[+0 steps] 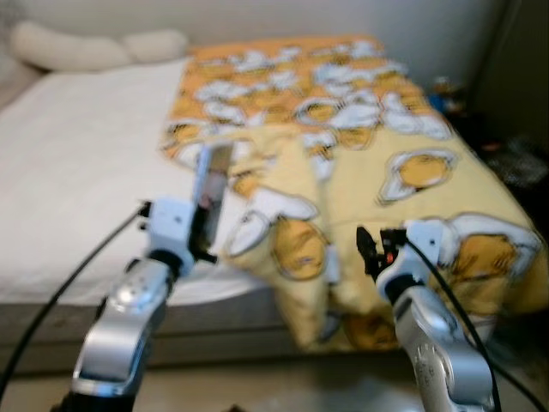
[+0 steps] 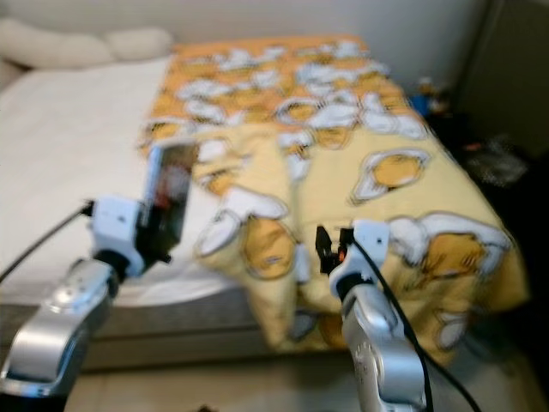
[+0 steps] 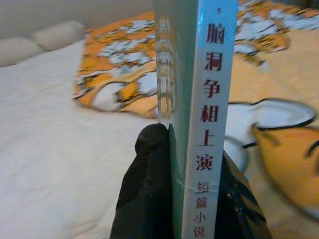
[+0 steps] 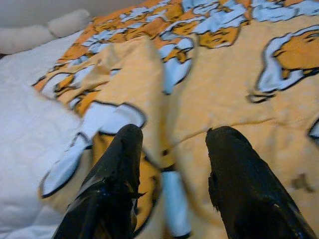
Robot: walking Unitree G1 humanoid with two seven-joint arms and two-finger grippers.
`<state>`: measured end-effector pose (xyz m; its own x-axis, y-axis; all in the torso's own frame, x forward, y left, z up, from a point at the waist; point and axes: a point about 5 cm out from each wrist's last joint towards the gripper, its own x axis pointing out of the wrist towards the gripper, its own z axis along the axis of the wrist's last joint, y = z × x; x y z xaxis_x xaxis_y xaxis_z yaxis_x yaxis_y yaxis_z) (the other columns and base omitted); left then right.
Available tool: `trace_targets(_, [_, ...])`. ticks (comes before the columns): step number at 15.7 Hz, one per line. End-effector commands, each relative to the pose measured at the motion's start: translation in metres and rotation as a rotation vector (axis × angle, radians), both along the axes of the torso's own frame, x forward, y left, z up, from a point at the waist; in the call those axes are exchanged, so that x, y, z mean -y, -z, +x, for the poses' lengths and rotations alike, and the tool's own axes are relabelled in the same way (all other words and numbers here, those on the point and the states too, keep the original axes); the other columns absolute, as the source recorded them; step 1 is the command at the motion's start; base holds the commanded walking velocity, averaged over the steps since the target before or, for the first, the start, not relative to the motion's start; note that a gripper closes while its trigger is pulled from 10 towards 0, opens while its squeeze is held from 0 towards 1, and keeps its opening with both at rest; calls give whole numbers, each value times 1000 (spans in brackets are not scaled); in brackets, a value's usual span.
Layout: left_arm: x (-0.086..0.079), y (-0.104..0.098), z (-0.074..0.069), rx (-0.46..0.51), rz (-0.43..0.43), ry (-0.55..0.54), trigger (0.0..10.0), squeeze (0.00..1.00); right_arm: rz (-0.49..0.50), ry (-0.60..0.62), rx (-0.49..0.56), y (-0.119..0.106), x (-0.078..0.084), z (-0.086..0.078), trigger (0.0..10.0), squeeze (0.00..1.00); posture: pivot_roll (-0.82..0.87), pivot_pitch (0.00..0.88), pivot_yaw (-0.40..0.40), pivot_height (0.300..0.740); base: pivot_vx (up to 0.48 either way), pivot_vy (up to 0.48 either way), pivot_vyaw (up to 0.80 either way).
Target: Clean up the room
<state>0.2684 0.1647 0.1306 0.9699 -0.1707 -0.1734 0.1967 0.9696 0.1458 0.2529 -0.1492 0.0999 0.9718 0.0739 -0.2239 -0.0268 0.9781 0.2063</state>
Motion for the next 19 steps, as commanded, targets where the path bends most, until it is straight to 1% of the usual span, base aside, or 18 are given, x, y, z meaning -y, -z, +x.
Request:
trace_targets(1, [9,-10,1,44,-10,36,10000,0,-25,21,-2,-1,7,-1,10000,0,9,0,86,740,0,480,0])
trace_targets(5, [6,-10,-1,40,0,26,10000,0,-69,-24,19,-3,2,1,10000,0,17,0,76,740,0,480,0])
trace_targets(8, [4,-9,-3,31,-18,9,10000,0,-83,-47,23,-3,1,3,10000,0,19,0,58,740,0,480,0])
trace_targets(9, [2,-9,-4,40,-15,-19,10000,0,-85,-50,23,-3,1,4,10000,0,20,0,52,740,0,480,0])
trace_targets(11, [2,-8,-3,39,-38,-26,10000,0,-87,-55,24,-4,1,5,10000,0,24,0,47,740,0,480,0])
trace_targets(13, [1,-10,-3,44,-39,-32,10000,0,-89,-64,27,-4,0,7,10000,0,25,0,44,740,0,480,0])
trace_targets(17, [3,-11,-3,29,-31,17,10000,0,-76,-67,28,-3,-2,8,10000,0,31,0,53,740,0,480,0])
trace_targets(19, [1,-12,-3,30,-23,20,10000,0,-74,-72,27,-2,-4,7,10000,0,35,0,56,740,0,480,0])
